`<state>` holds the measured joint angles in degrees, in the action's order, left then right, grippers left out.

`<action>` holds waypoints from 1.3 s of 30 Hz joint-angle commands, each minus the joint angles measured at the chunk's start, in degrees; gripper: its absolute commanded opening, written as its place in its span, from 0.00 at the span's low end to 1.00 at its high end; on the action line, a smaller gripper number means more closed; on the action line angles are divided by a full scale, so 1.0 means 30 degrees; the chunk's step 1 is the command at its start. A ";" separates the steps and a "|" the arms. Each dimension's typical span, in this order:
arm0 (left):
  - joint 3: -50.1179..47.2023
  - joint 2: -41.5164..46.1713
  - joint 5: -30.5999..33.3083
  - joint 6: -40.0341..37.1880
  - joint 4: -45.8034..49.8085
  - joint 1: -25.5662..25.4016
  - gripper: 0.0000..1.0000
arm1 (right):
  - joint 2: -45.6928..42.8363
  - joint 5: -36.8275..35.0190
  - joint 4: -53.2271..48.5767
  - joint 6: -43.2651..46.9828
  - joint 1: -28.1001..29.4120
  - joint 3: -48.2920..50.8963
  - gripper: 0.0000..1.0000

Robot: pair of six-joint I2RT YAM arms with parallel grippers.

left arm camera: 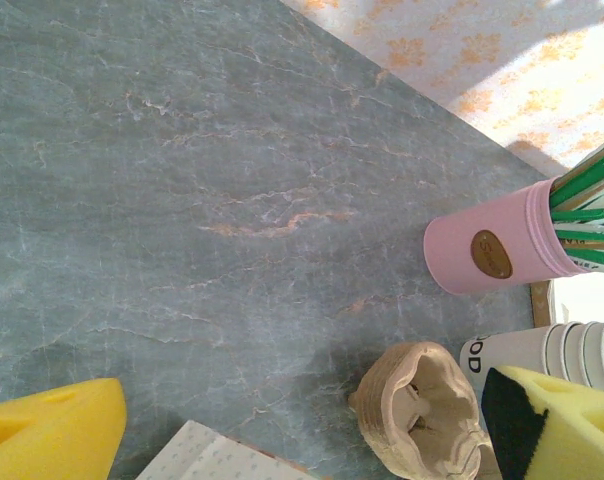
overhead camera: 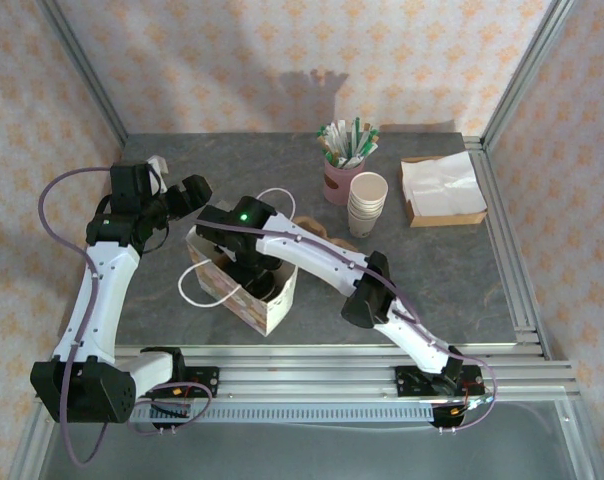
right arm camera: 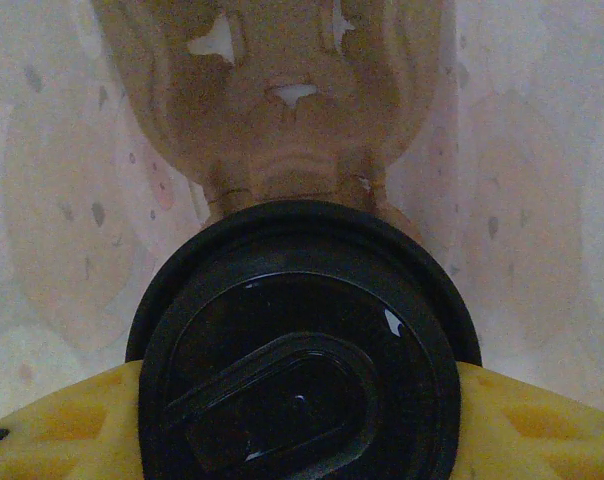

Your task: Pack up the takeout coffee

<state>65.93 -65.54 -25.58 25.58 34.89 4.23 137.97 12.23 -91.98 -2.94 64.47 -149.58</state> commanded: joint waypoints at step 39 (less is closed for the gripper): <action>0.0054 0.0738 -0.0073 -0.1524 0.0050 0.0114 0.99 | -0.3580 -0.0969 0.4944 -0.1324 0.0402 0.5183 0.47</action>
<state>65.93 -64.97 -25.15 23.42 34.92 4.25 129.58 10.92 -78.54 -6.20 65.28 -134.78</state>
